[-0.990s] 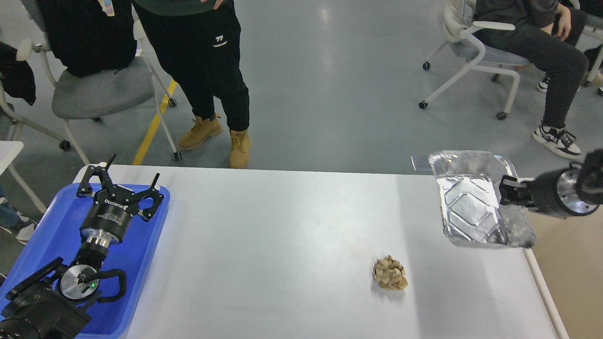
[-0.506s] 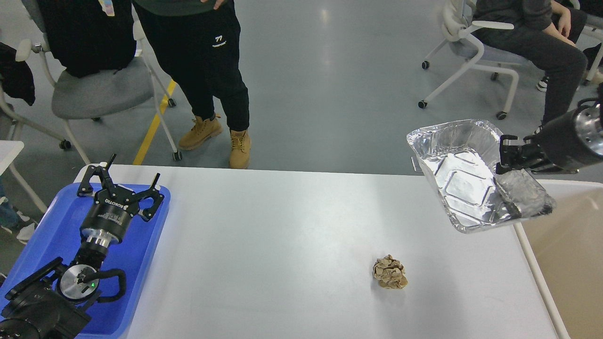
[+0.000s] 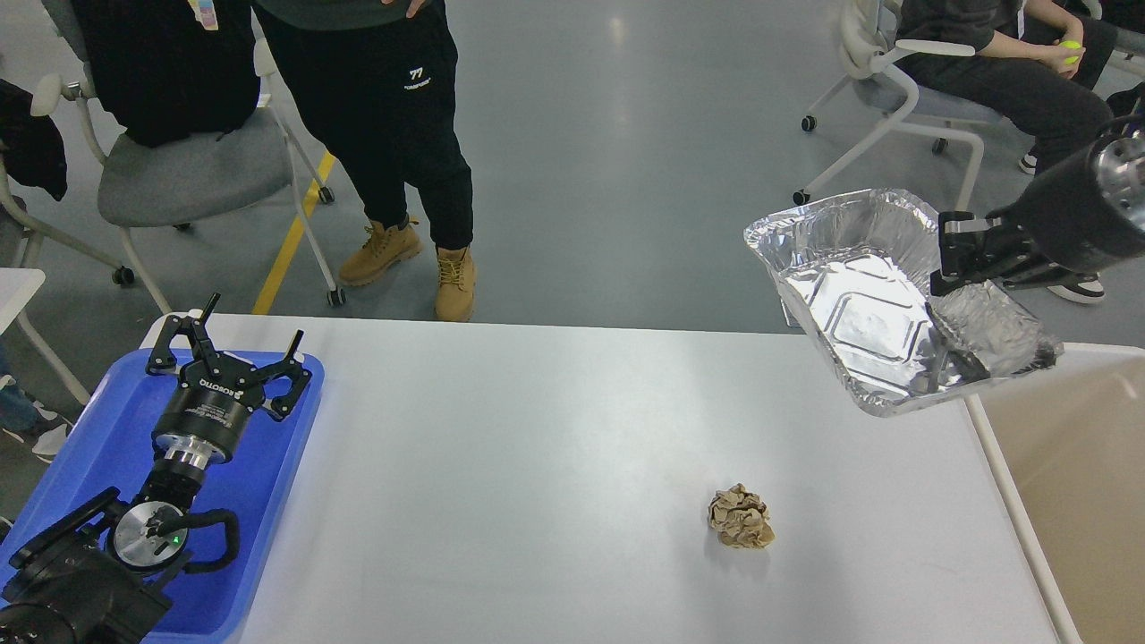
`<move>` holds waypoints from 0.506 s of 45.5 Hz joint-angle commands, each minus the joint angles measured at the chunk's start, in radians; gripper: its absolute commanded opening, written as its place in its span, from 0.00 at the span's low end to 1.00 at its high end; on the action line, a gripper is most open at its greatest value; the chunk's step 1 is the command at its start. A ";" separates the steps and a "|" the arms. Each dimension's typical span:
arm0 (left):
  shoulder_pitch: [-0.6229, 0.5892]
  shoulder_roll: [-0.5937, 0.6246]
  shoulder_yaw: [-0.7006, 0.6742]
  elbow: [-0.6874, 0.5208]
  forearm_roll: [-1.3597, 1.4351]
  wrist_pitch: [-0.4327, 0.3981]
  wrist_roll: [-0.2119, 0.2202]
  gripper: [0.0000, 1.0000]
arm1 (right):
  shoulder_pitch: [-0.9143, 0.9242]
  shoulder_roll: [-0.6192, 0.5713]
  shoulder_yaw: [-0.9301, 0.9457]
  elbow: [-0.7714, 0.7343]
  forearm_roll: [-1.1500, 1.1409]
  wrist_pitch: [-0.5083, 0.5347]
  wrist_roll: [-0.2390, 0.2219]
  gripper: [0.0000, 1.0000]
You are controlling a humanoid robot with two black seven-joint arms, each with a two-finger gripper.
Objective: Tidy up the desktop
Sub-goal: 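Lift the foil tray with the right gripper and carry it over the bin, then lower the foil tray into the bin and release it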
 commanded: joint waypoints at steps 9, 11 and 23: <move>0.000 0.000 0.000 0.000 0.000 0.000 0.000 0.99 | -0.258 -0.200 0.002 -0.376 -0.065 0.082 0.007 0.00; 0.000 0.000 0.000 0.000 0.000 0.000 -0.002 0.99 | -0.306 -0.219 0.007 -0.439 -0.066 0.105 0.013 0.00; 0.000 0.000 0.000 0.000 0.000 0.000 0.000 0.99 | -0.648 -0.280 0.051 -0.820 -0.065 0.178 0.055 0.00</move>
